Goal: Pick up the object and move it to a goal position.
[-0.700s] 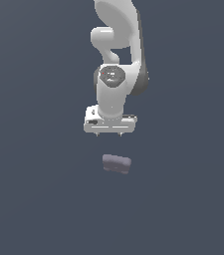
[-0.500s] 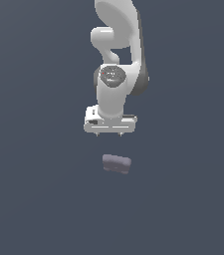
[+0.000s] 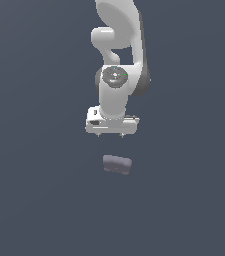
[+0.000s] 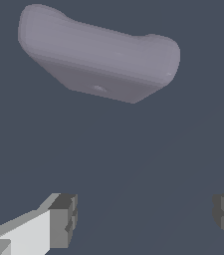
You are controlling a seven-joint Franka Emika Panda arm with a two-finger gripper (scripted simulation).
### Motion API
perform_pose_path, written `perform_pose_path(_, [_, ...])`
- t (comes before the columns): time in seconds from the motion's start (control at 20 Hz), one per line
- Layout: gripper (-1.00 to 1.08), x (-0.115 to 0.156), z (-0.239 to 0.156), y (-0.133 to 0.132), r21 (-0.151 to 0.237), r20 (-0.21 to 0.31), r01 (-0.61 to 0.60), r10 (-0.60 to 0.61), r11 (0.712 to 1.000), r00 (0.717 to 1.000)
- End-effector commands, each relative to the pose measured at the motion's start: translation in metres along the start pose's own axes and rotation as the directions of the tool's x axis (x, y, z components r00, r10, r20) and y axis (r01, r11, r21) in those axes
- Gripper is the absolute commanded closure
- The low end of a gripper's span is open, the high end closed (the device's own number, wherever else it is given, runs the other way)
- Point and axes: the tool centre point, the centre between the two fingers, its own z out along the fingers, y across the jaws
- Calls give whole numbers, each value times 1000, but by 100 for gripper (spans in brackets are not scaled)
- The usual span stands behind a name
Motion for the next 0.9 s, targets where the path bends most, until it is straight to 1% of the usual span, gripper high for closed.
perform_pose_path(0.0, [-92,0,0,0,0,0,3,-3,1000,1000])
perform_pose_path(0.25, [-92,3,0,-1,0,-1,35,-35,999,999])
perform_pose_path(0.5, [-92,8,0,-2,-1,-3,101,-101,995,995])
perform_pose_path(0.7, [-92,14,-1,-4,-1,-5,175,-175,985,984])
perform_pose_path(0.85, [-92,20,-1,-6,-1,-6,244,-244,970,970])
